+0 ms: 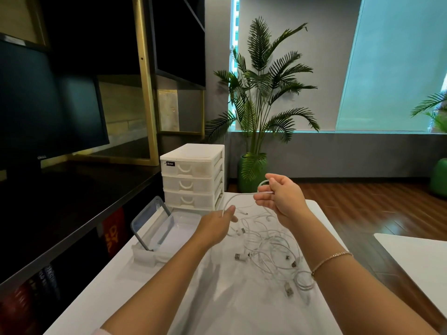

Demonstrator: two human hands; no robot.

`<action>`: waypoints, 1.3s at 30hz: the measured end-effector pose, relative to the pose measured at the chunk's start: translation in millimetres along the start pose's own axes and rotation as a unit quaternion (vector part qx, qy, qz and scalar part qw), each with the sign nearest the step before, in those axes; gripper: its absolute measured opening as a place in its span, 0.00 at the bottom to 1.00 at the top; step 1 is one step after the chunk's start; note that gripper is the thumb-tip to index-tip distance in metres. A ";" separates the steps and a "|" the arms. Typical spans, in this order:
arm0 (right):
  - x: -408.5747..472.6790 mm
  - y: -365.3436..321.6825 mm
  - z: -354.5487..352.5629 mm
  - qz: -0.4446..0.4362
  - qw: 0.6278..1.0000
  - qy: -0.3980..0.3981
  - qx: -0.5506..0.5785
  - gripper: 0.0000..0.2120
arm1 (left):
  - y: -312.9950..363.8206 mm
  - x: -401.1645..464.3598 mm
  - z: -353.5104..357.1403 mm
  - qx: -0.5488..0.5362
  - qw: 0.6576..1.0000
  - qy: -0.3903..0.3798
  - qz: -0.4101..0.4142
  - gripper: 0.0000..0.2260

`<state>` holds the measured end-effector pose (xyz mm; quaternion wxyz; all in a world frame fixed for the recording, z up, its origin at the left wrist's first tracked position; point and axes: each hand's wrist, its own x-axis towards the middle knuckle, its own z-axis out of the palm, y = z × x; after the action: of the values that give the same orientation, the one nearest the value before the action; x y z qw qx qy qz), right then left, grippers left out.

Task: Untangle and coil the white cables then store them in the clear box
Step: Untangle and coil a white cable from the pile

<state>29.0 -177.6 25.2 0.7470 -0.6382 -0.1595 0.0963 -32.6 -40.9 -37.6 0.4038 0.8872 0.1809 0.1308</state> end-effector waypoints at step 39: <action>13.9 69.3 -35.0 -0.273 0.822 0.047 -0.497 0.06 | 1.4 15.1 44.1 -0.492 0.832 -0.252 -0.036 0.16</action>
<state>58.7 -193.6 -46.1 0.3309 -0.8570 -0.3185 -0.2339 -2.0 -64.8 -63.4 0.8232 0.5661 0.0165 -0.0405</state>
